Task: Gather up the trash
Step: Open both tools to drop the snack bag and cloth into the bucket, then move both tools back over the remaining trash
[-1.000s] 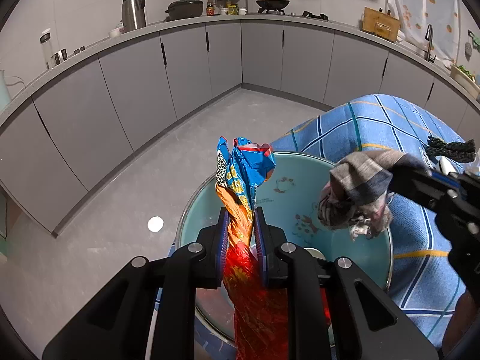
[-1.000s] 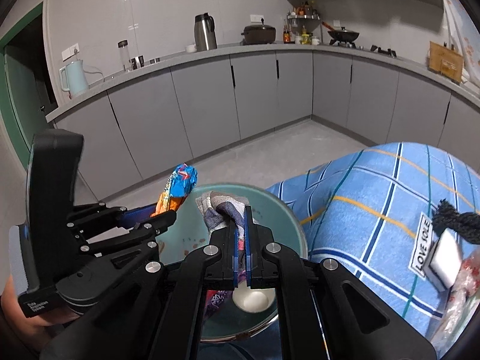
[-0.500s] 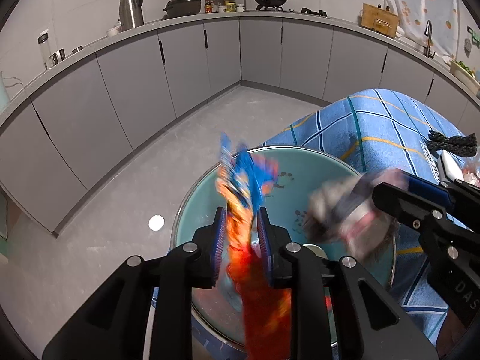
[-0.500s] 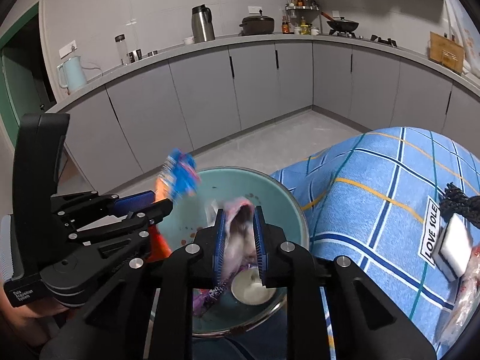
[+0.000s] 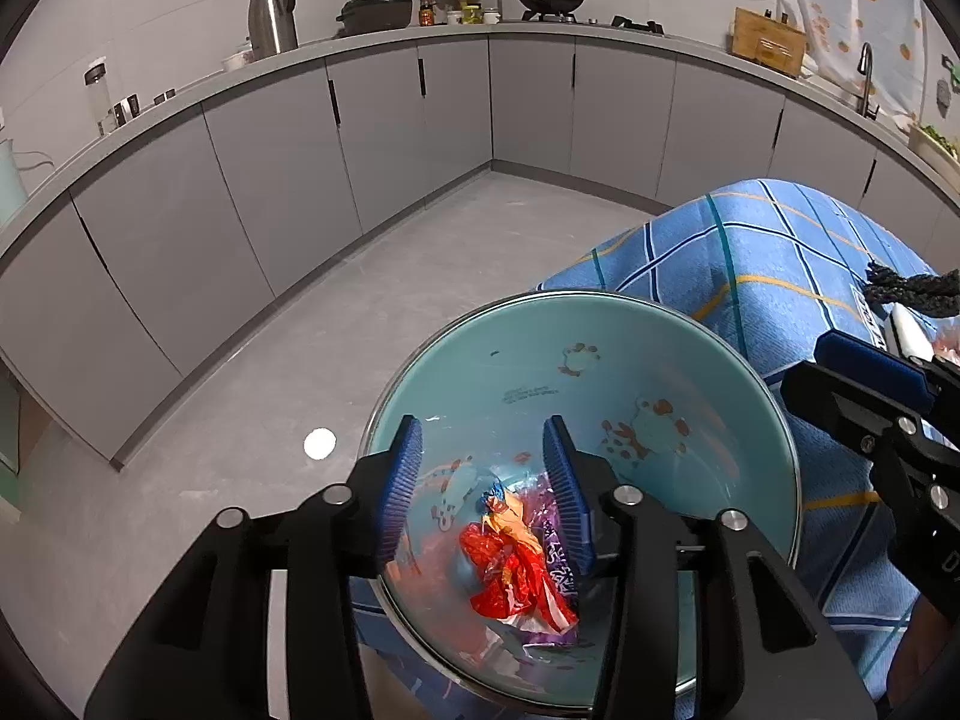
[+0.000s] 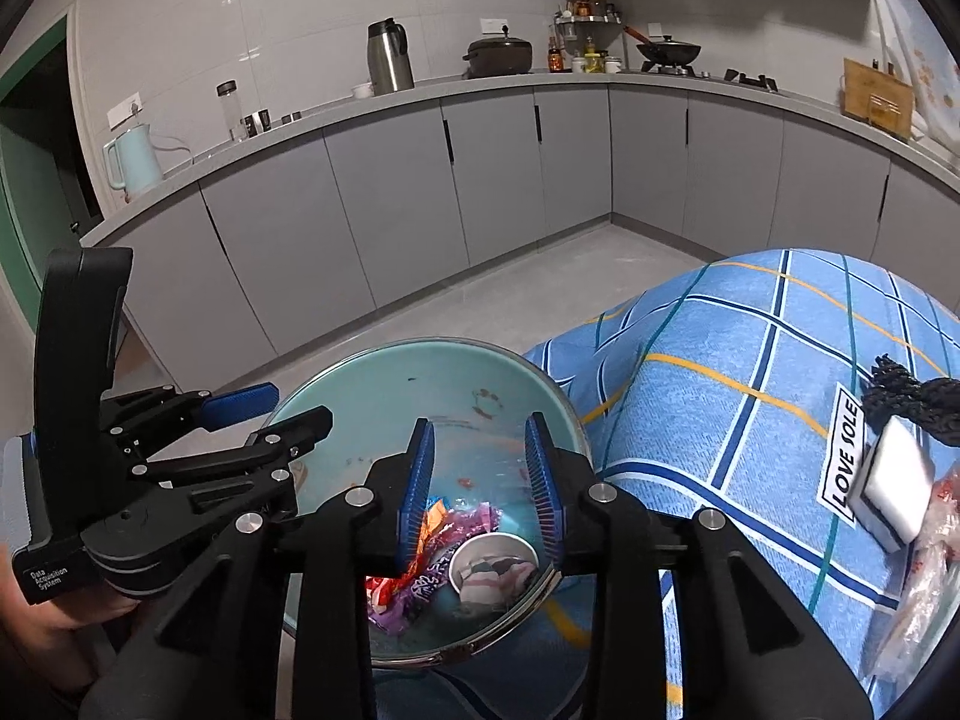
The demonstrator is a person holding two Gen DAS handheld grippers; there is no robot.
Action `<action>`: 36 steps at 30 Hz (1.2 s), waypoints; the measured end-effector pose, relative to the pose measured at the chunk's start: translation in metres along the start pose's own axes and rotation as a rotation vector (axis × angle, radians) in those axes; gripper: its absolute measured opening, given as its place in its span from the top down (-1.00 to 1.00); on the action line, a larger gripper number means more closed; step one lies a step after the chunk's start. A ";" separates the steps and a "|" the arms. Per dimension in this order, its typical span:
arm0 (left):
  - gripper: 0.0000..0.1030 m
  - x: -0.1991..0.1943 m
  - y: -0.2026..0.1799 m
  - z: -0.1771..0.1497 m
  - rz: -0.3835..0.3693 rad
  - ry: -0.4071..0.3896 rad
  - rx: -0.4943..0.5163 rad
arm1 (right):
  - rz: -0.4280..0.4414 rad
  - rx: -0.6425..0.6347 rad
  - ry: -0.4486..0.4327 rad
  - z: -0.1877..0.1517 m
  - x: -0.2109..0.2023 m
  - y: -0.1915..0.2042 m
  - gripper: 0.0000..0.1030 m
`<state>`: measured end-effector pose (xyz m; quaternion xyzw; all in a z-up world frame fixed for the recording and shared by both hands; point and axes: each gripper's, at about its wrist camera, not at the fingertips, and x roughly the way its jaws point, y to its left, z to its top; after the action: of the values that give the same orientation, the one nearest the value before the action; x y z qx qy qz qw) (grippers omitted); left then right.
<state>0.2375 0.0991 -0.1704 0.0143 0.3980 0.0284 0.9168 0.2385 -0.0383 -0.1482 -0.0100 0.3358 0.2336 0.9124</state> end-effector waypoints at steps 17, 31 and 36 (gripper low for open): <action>-0.48 -0.015 0.000 -0.002 0.023 -0.025 0.008 | -0.031 0.009 -0.029 -0.005 -0.017 -0.002 -0.01; -0.56 -0.033 -0.008 -0.002 0.015 -0.053 0.025 | -0.057 0.027 -0.064 -0.009 -0.039 -0.009 -0.11; -0.56 -0.035 -0.017 -0.002 0.005 -0.055 0.042 | -0.066 0.040 -0.069 -0.013 -0.045 -0.013 -0.12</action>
<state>0.2128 0.0797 -0.1470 0.0356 0.3733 0.0220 0.9268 0.2064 -0.0713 -0.1324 0.0053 0.3081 0.1970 0.9307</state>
